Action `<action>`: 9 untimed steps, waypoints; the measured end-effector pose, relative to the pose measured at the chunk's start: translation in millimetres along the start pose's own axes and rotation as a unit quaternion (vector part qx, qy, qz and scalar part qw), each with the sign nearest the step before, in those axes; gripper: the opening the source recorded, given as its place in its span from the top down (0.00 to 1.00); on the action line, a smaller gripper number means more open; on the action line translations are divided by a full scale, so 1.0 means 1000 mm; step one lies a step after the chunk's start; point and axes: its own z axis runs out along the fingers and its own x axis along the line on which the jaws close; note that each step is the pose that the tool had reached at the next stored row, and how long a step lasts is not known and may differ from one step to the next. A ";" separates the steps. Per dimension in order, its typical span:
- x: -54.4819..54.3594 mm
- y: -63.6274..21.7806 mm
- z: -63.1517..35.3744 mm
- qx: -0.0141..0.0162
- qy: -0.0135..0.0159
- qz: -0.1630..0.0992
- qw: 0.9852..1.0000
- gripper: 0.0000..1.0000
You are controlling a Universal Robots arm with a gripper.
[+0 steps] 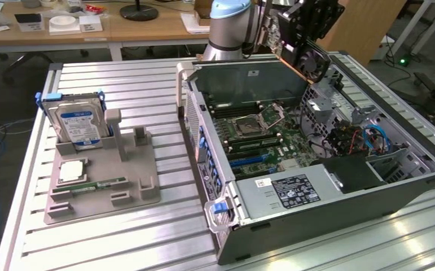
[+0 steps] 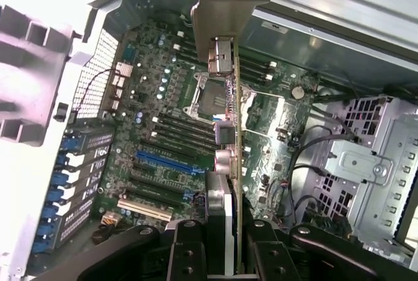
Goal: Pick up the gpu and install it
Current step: 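Insert the gpu into the slot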
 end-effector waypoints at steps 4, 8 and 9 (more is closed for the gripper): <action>0.000 -0.0001 0.0002 0.000 0.001 -0.020 1.000 0.72; 0.001 -0.0004 0.0003 -0.001 0.001 -0.038 0.999 0.72; 0.001 -0.0005 0.0004 -0.001 0.001 -0.042 0.999 0.72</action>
